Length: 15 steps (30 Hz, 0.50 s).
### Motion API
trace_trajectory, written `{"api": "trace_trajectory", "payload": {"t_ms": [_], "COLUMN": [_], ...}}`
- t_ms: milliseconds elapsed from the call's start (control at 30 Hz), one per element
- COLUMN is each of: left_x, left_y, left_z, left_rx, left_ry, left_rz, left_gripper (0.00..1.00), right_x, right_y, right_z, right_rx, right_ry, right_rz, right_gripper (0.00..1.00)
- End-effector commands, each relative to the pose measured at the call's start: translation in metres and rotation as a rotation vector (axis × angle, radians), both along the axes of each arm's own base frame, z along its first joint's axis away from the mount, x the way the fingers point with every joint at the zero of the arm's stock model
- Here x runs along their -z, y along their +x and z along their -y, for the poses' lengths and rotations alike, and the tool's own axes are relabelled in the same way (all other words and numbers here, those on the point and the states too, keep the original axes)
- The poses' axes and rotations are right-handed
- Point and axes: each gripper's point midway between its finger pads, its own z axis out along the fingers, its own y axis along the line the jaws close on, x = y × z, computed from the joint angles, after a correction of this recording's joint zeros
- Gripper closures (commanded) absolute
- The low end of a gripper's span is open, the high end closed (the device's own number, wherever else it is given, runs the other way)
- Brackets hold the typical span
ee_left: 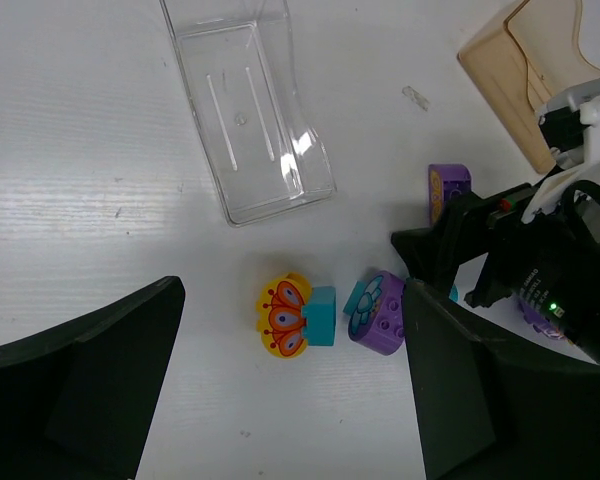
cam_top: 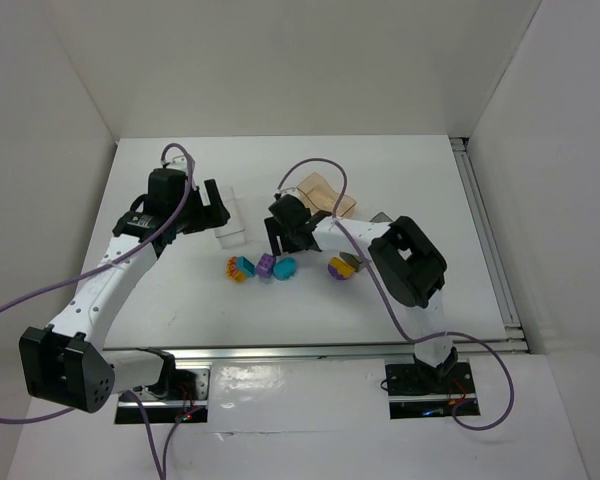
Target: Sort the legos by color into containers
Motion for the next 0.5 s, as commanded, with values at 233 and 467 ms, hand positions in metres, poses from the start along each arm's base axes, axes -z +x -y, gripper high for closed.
{"api": "trace_trajectory", "payload": {"t_ms": [233, 467], "left_x": [-0.006, -0.015], "left_y": [0.002, 0.003], "left_z": [0.002, 0.003], "left_rx": [0.002, -0.005], "left_ry": [-0.011, -0.019], "left_rz": [0.013, 0.011], "left_gripper": [0.03, 0.03], "right_x": [0.006, -0.067], "right_y": [0.011, 0.021], "right_z": [0.026, 0.017], "right_rx": [0.114, 0.137], "right_ry": [-0.18, -0.021], "right_rz": [0.019, 0.16], "right_gripper": [0.62, 0.62]}}
